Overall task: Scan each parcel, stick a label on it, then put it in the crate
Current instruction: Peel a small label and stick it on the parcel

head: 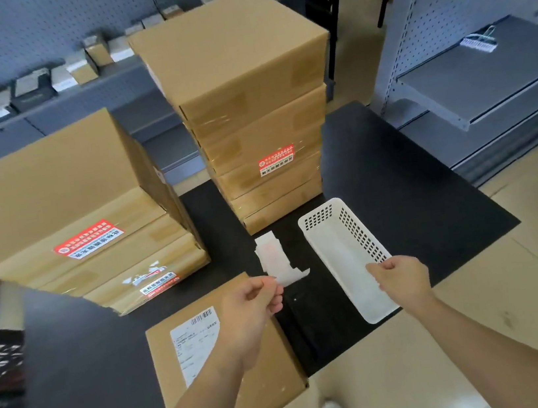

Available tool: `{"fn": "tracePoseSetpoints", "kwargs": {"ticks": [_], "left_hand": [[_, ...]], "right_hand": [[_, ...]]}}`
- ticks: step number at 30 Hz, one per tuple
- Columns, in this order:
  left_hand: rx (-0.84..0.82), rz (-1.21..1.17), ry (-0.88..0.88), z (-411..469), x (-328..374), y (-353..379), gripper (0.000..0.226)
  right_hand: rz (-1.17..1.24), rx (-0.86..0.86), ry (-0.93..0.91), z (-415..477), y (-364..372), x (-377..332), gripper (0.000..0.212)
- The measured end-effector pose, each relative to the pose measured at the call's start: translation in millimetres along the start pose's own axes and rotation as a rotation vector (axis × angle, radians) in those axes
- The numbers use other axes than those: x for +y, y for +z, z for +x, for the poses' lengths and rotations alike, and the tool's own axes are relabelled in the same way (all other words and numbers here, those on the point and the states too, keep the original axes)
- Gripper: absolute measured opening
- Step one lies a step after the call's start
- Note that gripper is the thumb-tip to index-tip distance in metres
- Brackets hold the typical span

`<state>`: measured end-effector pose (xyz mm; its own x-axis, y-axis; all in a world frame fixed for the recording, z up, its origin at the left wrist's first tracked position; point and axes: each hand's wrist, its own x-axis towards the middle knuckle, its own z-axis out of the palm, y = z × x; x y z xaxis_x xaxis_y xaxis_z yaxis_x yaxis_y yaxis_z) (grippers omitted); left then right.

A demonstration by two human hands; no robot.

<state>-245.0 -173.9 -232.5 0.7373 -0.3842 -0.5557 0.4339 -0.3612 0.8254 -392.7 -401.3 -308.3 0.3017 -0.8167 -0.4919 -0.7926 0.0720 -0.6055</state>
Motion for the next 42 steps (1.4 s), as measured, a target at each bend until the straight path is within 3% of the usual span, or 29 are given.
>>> {"fn": "tracePoseSetpoints", "kwargs": {"ticks": [7, 10, 12, 16, 18, 22, 27, 33, 42], "left_hand": [[-0.169, 0.153, 0.079, -31.7, -7.0, -50.5, 0.012], [-0.234, 0.286, 0.109, -44.3, -11.1, -79.3, 0.02], [-0.283, 0.346, 0.105, -53.3, -15.2, -97.8, 0.022], [-0.327, 0.39, 0.091, -67.2, -28.8, -128.9, 0.016], [-0.317, 0.375, 0.097, -70.4, -40.2, -142.1, 0.016], [-0.248, 0.267, 0.087, -77.6, -67.6, -158.5, 0.012], [-0.037, 0.28, 0.033, -79.0, -104.6, -151.4, 0.004], [0.166, 0.312, -0.015, -69.9, -130.9, -134.4, 0.012], [0.192, 0.609, 0.107, -49.3, -157.7, -123.5, 0.008]], "right_hand": [[0.022, -0.105, -0.117, -45.3, 12.7, -28.4, 0.023], [0.194, -0.394, -0.023, -79.9, 33.7, -48.4, 0.019], [0.175, -0.612, 0.05, -104.2, 49.3, -60.5, 0.027], [-0.005, -0.8, -0.095, -141.5, 72.6, -64.0, 0.017], [-0.028, -0.775, -0.156, -150.5, 82.1, -57.7, 0.008], [0.029, -0.758, -0.102, -169.3, 100.6, -42.3, 0.009], [0.155, -0.644, -0.016, -187.2, 124.6, -15.4, 0.007], [-0.148, -0.431, -0.185, -188.7, 143.3, 1.3, 0.005], [-0.324, -0.341, -0.33, -187.4, 164.5, 11.5, 0.016]]}}
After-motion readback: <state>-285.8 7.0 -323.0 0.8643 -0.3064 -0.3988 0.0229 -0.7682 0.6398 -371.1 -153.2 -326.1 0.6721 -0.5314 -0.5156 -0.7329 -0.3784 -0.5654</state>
